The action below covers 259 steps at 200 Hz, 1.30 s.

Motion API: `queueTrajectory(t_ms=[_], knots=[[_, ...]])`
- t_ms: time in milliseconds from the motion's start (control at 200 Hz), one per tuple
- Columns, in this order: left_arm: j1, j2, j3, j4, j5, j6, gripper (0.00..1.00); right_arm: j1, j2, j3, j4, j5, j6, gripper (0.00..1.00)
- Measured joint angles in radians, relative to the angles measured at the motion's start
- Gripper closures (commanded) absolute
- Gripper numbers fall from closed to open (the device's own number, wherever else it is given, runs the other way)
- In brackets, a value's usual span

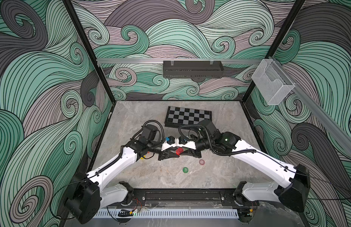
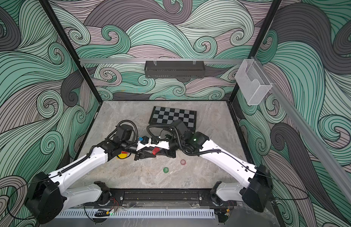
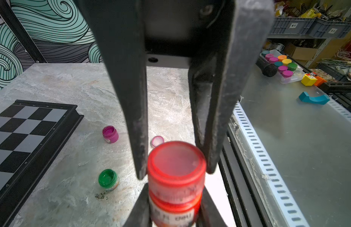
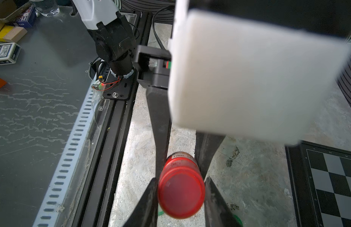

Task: Close the paint jar lid
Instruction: Screw the lid onto the paint jar.

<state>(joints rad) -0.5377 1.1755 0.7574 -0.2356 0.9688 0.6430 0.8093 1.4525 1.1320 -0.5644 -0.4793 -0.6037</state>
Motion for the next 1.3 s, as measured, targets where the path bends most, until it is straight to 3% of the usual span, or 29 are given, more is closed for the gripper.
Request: queueTrajectory(t_ms=[290, 535, 991, 1296], knots=[[0.001, 0.000, 0.000, -0.002, -0.011, -0.001, 0.73, 0.013, 0.001, 0.000, 0.003, 0.037, 0.042, 0.80], [0.011, -0.004, -0.007, 0.030, -0.066, -0.046, 0.74, 0.029, 0.025, 0.013, 0.027, 0.126, 0.192, 0.83], [0.019, -0.091, -0.095, 0.140, -0.225, -0.142, 0.75, 0.082, 0.113, 0.096, 0.015, 0.278, 0.671, 0.89], [0.021, -0.100, -0.112, 0.120, -0.302, -0.159, 0.74, 0.141, 0.198, 0.171, -0.043, 0.409, 1.061, 0.83]])
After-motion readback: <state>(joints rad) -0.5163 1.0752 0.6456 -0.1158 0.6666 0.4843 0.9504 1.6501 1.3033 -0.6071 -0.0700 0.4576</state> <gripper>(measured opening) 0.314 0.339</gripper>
